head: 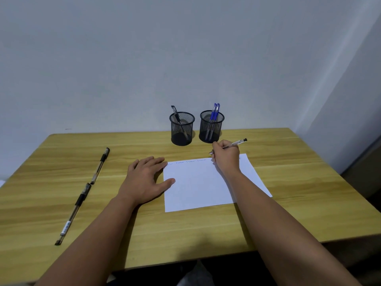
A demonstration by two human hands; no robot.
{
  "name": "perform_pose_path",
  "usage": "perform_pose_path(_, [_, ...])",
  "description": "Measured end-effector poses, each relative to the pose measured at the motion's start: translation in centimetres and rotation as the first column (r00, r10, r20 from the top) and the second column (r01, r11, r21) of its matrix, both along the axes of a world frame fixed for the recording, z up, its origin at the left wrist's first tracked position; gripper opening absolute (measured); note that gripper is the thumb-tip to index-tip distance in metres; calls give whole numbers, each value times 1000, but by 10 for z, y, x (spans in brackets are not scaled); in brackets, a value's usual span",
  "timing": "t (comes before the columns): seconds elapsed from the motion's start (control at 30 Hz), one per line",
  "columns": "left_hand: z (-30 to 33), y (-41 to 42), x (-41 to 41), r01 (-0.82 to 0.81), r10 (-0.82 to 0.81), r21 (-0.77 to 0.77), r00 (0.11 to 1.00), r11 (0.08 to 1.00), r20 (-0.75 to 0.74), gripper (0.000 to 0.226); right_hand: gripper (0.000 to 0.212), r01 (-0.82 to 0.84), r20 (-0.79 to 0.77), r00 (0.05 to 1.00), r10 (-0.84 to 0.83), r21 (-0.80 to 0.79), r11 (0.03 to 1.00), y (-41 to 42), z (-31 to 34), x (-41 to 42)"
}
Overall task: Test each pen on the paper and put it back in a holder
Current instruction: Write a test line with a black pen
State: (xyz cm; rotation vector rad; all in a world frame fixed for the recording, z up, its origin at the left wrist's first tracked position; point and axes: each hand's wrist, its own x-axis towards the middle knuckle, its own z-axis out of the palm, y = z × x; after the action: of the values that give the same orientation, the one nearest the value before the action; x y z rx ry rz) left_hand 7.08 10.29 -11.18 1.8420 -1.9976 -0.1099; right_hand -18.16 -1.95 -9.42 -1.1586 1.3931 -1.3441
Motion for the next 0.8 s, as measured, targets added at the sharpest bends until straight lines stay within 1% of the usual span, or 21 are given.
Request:
perform_pose_path(0.07, [1, 0, -1, 3, -3, 4, 1000, 1000, -3, 75, 33, -53, 17, 998, 52, 25, 998, 0, 2, 2])
perform_pose_path(0.17, [2, 1, 0, 5, -5, 14, 1000, 1000, -6, 74, 45, -157, 55, 987, 154, 56, 986, 2, 14, 3])
perform_pose_path(0.23, [5, 3, 0, 15, -15, 22, 1000, 1000, -17, 76, 47, -156, 76, 985, 154, 16, 988, 7, 28, 4])
perform_pose_path(0.27, [6, 4, -1, 24, -23, 22, 999, 999, -46, 76, 46, -149, 66, 987, 150, -16, 989, 9, 34, 4])
perform_pose_path(0.33, [11, 6, -2, 15, -16, -7, 984, 1000, -178, 75, 45, -161, 39, 986, 163, -47, 986, 16, 47, 5])
perform_pose_path(0.37, [13, 6, 0, -11, 2, -33, 969, 999, -248, 72, 47, -183, 36, 982, 185, -50, 982, 21, 52, 6])
perform_pose_path(0.4, [15, 5, 3, -48, 32, -54, 960, 997, -277, 69, 46, -213, 30, 976, 215, -51, 976, 25, 56, 6])
perform_pose_path(0.43, [16, 5, 8, -88, 69, -69, 966, 994, -250, 67, 44, -240, 22, 970, 241, -49, 970, 30, 61, 6])
perform_pose_path(0.5, [17, 5, 21, -157, 150, -58, 983, 986, -110, 62, 35, -275, -10, 962, 274, -26, 961, 36, 68, 5])
perform_pose_path(0.57, [15, 6, 31, -199, 199, -18, 980, 980, -12, 47, 28, -298, -21, 954, 298, 19, 954, 41, 72, 6])
perform_pose_path(0.6, [14, 7, 34, -203, 203, -11, 979, 979, 16, 38, 26, -302, 6, 953, 302, 47, 952, 42, 73, 7])
perform_pose_path(0.67, [14, 9, 35, -194, 195, -22, 980, 981, 37, 27, 22, -311, 59, 950, 307, 67, 948, 44, 71, 9])
perform_pose_path(0.77, [17, 12, 33, -196, 197, -52, 980, 979, 0, 22, 13, -335, 23, 942, 334, 51, 941, 50, 64, 11])
perform_pose_path(0.8, [18, 13, 32, -196, 196, -61, 981, 979, -2, 21, 14, -346, 9, 938, 346, 49, 937, 52, 62, 11])
